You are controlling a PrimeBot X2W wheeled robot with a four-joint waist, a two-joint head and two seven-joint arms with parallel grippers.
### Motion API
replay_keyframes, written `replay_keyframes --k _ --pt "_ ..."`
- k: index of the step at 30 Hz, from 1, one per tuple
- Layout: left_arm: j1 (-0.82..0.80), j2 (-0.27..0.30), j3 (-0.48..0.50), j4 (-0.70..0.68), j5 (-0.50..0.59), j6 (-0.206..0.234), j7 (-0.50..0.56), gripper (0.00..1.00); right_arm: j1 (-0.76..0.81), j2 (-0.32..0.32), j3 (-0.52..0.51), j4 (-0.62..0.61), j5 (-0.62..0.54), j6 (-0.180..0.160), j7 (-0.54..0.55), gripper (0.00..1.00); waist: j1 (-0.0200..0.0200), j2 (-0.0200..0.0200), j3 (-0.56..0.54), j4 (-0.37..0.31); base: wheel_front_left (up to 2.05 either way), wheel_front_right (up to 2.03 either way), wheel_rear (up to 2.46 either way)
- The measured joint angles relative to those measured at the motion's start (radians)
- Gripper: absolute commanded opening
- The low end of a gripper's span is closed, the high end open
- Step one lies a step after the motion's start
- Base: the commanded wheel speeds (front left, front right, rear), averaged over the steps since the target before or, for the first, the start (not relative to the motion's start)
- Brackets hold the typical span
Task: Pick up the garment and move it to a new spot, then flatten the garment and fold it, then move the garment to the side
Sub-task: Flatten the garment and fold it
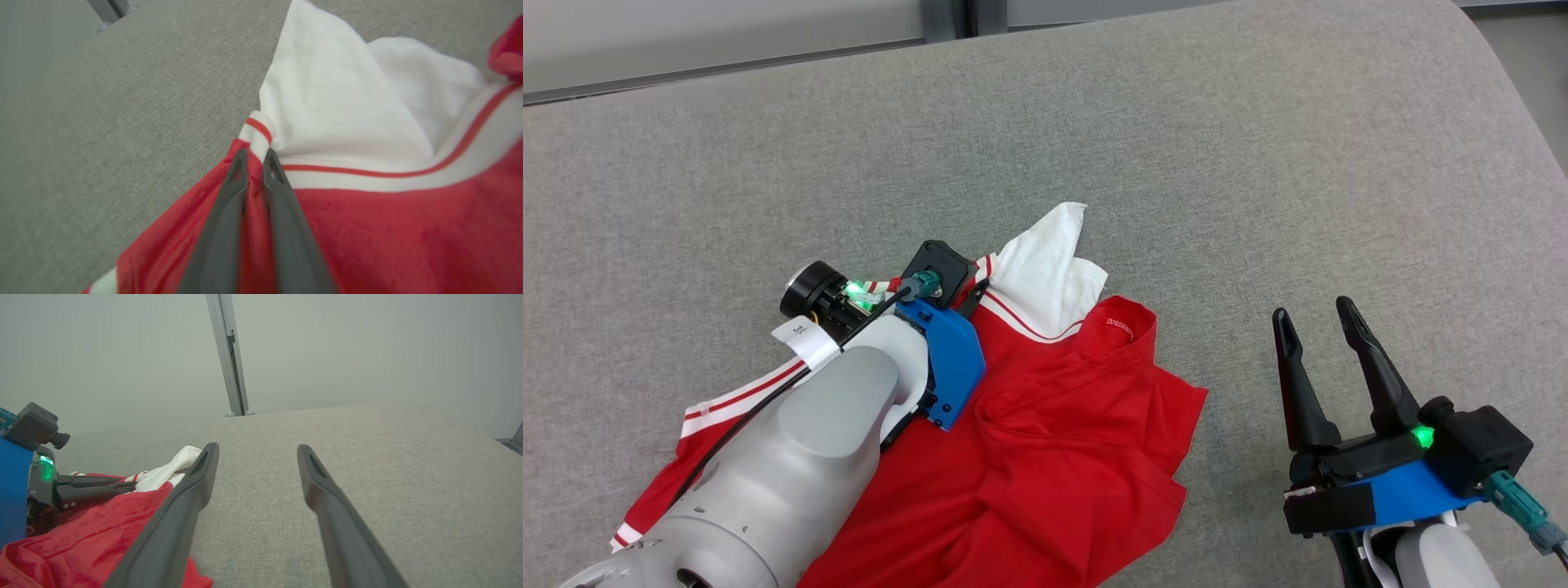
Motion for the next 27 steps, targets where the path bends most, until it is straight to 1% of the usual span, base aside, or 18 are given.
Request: replay_keyframes --k 7,12,14,17,20,23,24,25,27 --pt "-0.017 -0.015 -0.028 0.052 -0.009 -0.002 -0.07 0.0 0.01 0.0 -0.014 -0.001 0.0 0.0 0.0 1.0 0.0001 0.0 -0.025 0.034 0.0 0.0 0.0" --pt "-0.061 -0.002 0.037 0.116 -0.061 0.005 -0.148 0.0 0.017 0.0 -0.014 -0.002 0.0 0.0 0.0 1.0 0.0001 0.0 -0.039 0.068 0.0 0.0 0.0" --pt "-0.074 0.02 0.076 0.139 -0.092 0.013 -0.164 0.0 0.016 0.0 -0.013 -0.002 0.0 0.0 0.0 1.0 0.0002 0.0 -0.039 0.078 0.0 0.0 0.0" --pt "-0.097 0.073 0.137 0.16 -0.137 0.019 -0.18 0.0 0.013 0.0 -0.01 -0.002 -0.001 0.0 0.0 1.0 0.0001 0.0 -0.037 0.082 0.0 0.0 0.0" --pt "-0.119 0.125 0.171 0.17 -0.155 0.021 -0.187 0.0 0.006 0.0 -0.008 -0.001 -0.001 0.0 0.0 1.0 0.0002 0.0 -0.032 0.077 0.0 0.0 0.0" --pt "-0.127 0.167 0.196 0.175 -0.16 0.034 -0.19 0.0 0.006 0.0 -0.012 0.002 -0.002 0.0 0.0 1.0 0.0002 0.0 -0.029 0.068 0.0 0.0 0.0" --pt "-0.127 0.174 0.202 0.173 -0.16 0.038 -0.19 0.24 0.007 0.0 -0.014 0.003 -0.002 0.0 0.0 1.0 0.0002 0.0 -0.029 0.065 0.0 0.0 0.0" --pt "-0.127 0.181 0.205 0.165 -0.156 0.043 -0.191 1.0 0.007 0.0 -0.015 0.004 -0.002 0.0 0.0 1.0 0.0002 0.0 -0.028 0.062 0.0 0.0 0.0" --pt "-0.126 0.198 0.225 0.138 -0.152 0.043 -0.191 1.0 0.007 0.0 -0.015 0.005 -0.002 0.0 0.0 1.0 0.0002 0.0 -0.026 0.058 0.0 0.0 0.0"
